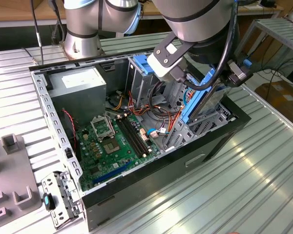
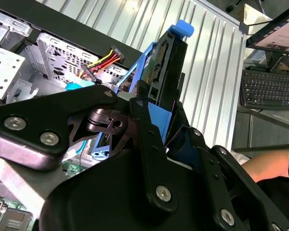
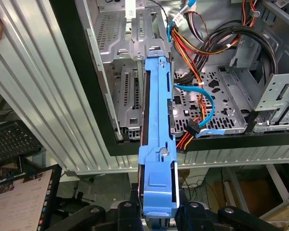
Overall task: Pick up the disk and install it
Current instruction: 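Insert the disk into the insertion slot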
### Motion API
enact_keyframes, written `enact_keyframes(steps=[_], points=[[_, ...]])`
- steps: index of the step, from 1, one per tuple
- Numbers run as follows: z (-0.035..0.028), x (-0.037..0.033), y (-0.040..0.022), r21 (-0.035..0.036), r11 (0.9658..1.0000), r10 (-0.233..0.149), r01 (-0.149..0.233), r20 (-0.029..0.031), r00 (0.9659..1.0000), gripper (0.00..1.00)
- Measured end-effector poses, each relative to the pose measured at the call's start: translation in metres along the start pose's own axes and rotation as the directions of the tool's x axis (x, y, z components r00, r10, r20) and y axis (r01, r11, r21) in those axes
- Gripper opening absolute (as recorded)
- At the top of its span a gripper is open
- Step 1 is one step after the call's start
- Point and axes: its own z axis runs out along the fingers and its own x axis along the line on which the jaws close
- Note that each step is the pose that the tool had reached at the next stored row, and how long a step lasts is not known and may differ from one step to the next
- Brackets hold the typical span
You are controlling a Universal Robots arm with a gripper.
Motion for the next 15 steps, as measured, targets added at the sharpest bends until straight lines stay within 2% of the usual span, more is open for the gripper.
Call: enact_keyframes(steps=[10, 12, 13, 14, 15], points=[[0.0015, 0.0001, 0.0017, 0.0004, 1.0000, -0.002, 0.002, -0.0018, 1.0000, 0.36], [0.0019, 0.0000, 0.0022, 0.0004, 1.0000, -0.002, 0.002, -0.0019, 1.0000, 0.38], [0.0032, 0.0001, 0.0037, 0.0003, 1.0000, -0.002, 0.002, -0.0016, 1.0000, 0.44], [0.0045, 0.0000, 0.0052, -0.0022, 1.0000, -0.002, 0.002, -0.0025, 1.0000, 0.44], [0.0063, -0.0005, 0.0060, -0.0088, 1.0000, 0.000, 0.000, -0.0048, 1.0000, 0.44]])
